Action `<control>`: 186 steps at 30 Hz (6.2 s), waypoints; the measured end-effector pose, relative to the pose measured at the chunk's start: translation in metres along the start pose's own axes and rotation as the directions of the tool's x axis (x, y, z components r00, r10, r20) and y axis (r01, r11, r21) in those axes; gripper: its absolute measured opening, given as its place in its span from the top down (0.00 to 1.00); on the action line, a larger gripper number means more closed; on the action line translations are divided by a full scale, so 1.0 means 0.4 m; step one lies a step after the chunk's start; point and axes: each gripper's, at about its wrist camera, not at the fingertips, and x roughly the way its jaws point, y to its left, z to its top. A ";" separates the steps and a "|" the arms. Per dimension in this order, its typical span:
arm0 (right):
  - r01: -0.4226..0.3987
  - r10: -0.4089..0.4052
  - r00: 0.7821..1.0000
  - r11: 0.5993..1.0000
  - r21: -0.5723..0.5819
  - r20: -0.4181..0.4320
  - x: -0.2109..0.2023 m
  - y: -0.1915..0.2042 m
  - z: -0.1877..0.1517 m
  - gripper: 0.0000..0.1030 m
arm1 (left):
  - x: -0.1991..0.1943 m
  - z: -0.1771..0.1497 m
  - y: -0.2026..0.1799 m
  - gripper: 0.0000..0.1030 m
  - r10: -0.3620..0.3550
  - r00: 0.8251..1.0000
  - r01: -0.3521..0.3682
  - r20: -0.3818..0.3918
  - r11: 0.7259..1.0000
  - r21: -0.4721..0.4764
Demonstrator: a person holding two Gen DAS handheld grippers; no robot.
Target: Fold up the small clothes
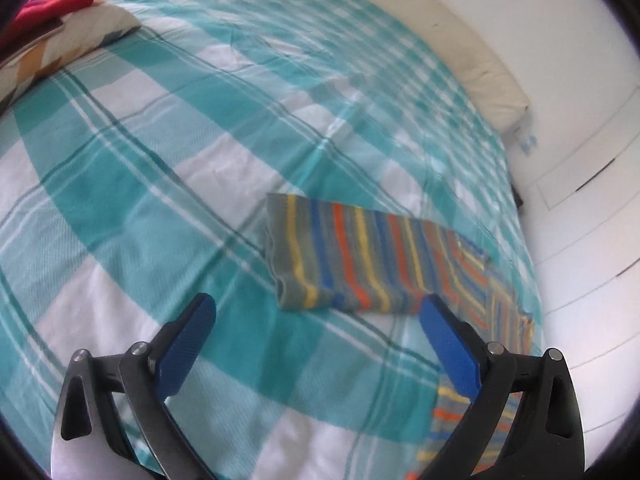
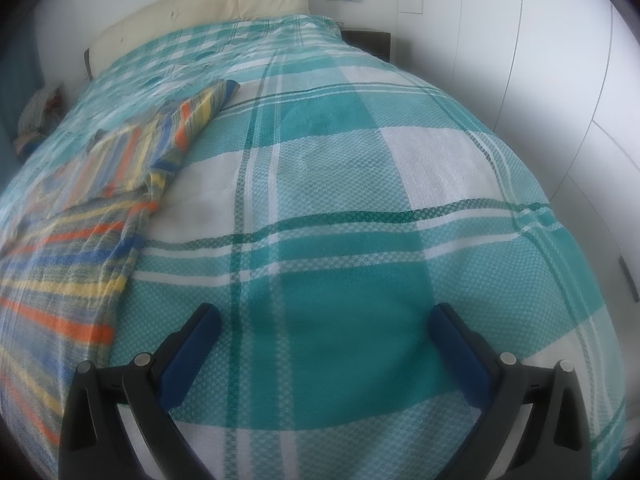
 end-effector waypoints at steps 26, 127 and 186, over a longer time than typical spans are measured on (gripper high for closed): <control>0.002 -0.002 1.000 1.000 -0.002 -0.002 -0.002 0.000 0.002 0.00 | 0.076 0.084 -0.668 0.98 -0.024 0.997 0.056 -0.069 0.863 0.502; 0.002 -0.002 1.000 1.000 -0.004 0.014 -0.009 0.000 -0.004 0.00 | 0.192 -0.278 -0.173 0.00 0.371 0.922 -0.387 0.113 0.861 0.330; -0.386 0.359 0.888 0.921 -0.043 -0.289 -0.331 0.028 -0.145 0.07 | -0.073 -0.621 -0.207 0.16 0.115 0.943 0.076 -0.314 0.840 0.537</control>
